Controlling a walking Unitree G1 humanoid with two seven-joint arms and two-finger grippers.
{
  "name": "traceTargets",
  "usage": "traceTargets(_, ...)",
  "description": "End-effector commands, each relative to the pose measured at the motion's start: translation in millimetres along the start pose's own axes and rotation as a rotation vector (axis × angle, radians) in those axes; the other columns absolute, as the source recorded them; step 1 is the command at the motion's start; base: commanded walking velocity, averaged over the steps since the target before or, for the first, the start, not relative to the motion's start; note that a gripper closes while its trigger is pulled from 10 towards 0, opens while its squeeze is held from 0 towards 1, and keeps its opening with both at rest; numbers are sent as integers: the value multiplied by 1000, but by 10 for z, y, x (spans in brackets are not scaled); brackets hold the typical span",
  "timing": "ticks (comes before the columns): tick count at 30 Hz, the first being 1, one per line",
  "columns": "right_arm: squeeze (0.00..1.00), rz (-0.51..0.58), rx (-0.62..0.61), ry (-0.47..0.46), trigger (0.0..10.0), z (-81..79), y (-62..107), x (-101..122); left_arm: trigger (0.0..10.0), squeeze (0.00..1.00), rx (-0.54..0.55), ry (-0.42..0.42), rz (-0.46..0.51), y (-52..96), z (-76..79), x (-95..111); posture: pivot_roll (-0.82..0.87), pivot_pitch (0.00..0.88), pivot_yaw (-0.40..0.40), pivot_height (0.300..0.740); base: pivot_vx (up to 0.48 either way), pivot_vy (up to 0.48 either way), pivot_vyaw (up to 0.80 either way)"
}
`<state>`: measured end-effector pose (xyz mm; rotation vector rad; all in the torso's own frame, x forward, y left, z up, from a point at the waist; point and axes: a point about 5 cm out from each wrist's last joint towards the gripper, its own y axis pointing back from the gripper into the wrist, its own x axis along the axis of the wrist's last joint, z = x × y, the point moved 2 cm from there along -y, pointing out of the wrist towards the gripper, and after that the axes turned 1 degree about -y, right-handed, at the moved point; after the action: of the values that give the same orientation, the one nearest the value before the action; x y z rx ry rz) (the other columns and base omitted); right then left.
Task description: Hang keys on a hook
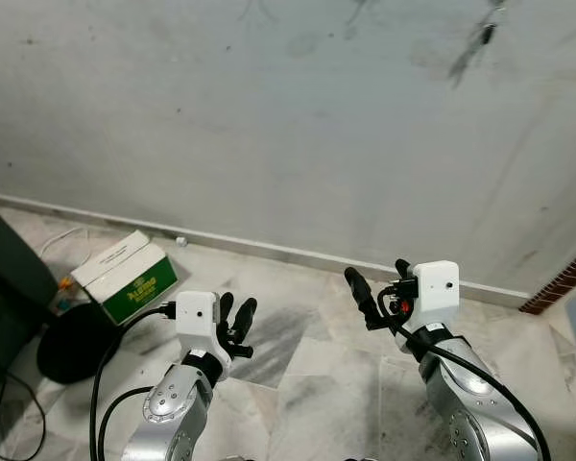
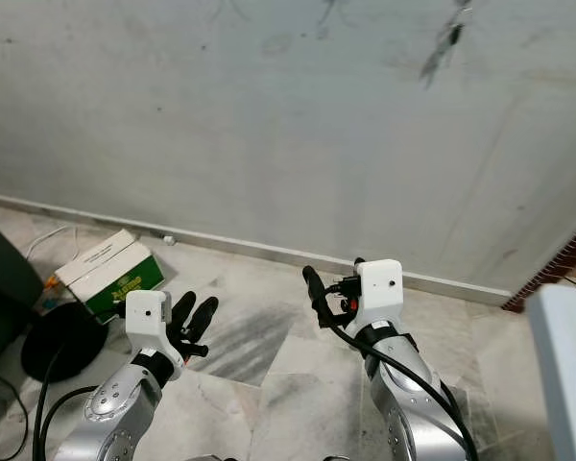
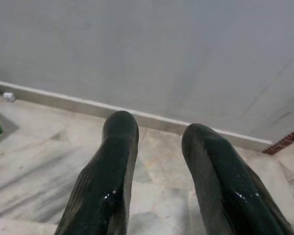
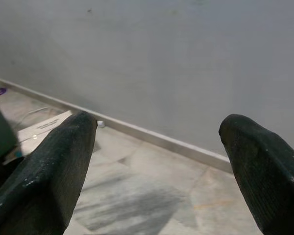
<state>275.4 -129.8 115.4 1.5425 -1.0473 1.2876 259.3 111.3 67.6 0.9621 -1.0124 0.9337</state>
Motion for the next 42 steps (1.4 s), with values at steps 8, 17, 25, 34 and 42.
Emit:
traceTargets(8,0,-14,-12,7,10000,39,34,-3,10000,0,-5,7,-12,16,41,-38,-136,116,60,740,0,308,0)
traceTargets(17,0,-21,-29,6,10000,57,70,-30,10000,0,-20,7,-31,8,49,-76,-142,107,69,740,0,326,0)
traceTargets(25,0,-17,-31,6,10000,53,51,-19,10000,0,-19,1,-30,5,41,-66,-136,114,68,740,0,378,0)
traceTargets(34,0,-22,-41,2,10000,53,56,-31,10000,0,-26,-14,-31,6,39,-70,-137,113,73,740,0,195,-88)
traceTargets(42,0,-19,-52,10,10000,84,52,-12,10000,0,-39,-23,-24,-11,62,-38,-139,113,72,740,0,0,-788)
